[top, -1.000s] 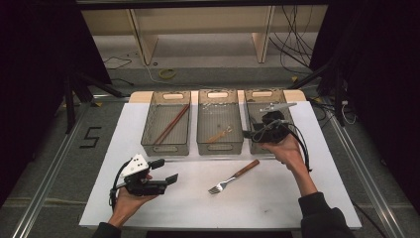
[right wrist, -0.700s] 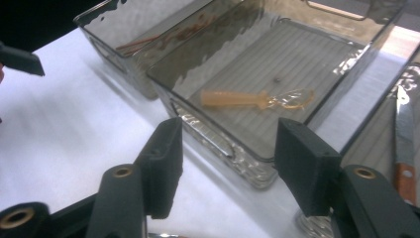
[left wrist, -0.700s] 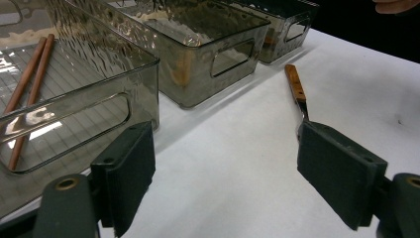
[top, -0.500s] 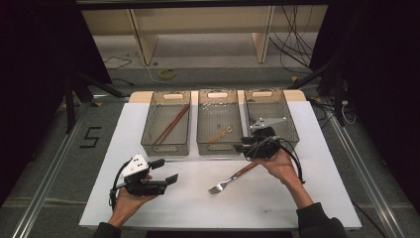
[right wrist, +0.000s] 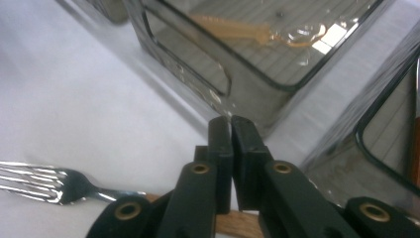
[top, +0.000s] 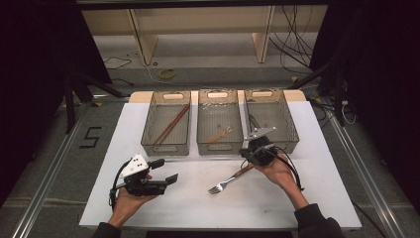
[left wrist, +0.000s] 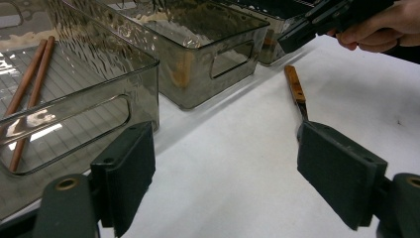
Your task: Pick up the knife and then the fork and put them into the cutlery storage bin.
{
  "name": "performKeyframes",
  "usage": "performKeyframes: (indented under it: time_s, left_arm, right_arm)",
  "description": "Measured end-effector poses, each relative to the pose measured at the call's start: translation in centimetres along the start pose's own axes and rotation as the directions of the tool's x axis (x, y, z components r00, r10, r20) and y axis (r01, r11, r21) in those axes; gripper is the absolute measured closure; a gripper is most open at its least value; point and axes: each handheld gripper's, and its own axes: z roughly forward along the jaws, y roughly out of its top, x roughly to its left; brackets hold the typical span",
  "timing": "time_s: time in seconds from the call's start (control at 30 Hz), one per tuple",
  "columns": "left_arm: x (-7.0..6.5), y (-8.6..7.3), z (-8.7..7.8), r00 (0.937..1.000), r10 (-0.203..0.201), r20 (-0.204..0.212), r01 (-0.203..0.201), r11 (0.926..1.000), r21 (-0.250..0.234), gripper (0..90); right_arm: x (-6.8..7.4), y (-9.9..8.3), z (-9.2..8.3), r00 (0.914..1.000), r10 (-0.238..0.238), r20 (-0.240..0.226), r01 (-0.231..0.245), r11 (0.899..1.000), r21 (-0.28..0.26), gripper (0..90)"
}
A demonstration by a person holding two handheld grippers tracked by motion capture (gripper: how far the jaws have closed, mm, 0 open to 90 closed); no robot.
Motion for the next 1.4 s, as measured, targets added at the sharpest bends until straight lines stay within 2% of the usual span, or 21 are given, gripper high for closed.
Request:
performKeyframes:
  time_s: [0.2,0.47,0.8,1.03,1.4]
  left_arm:
    - [0.0,0.0,0.0,1.0000,0.000,0.001,0.000,1.0000,-0.001,22.0]
    - [-0.1,0.0,0.0,1.0000,0.000,0.003,0.000,1.0000,-0.001,22.0]
    - [-0.1,0.0,0.0,1.0000,0.003,0.002,-0.003,1.0000,0.000,22.0]
    - [-0.1,0.0,0.0,1.0000,0.002,0.002,-0.002,1.0000,0.001,22.0]
    - [-0.1,0.0,0.0,1.0000,0.003,0.001,-0.003,1.0000,0.000,22.0]
  right_arm:
    - [-0.4,-0.8,0.9,0.9997,0.001,0.025,-0.002,0.999,0.046,90.0]
    - [-1.6,-1.8,1.9,0.9978,0.040,0.053,-0.045,0.995,0.094,90.0]
    - [-2.2,-2.6,2.5,0.9971,0.049,0.058,-0.057,0.989,0.137,90.0]
    - [-2.1,-2.8,2.1,0.9974,0.059,0.040,-0.065,0.983,0.170,90.0]
    - [-1.3,-3.9,0.5,0.9985,0.050,0.021,-0.053,0.972,0.229,90.0]
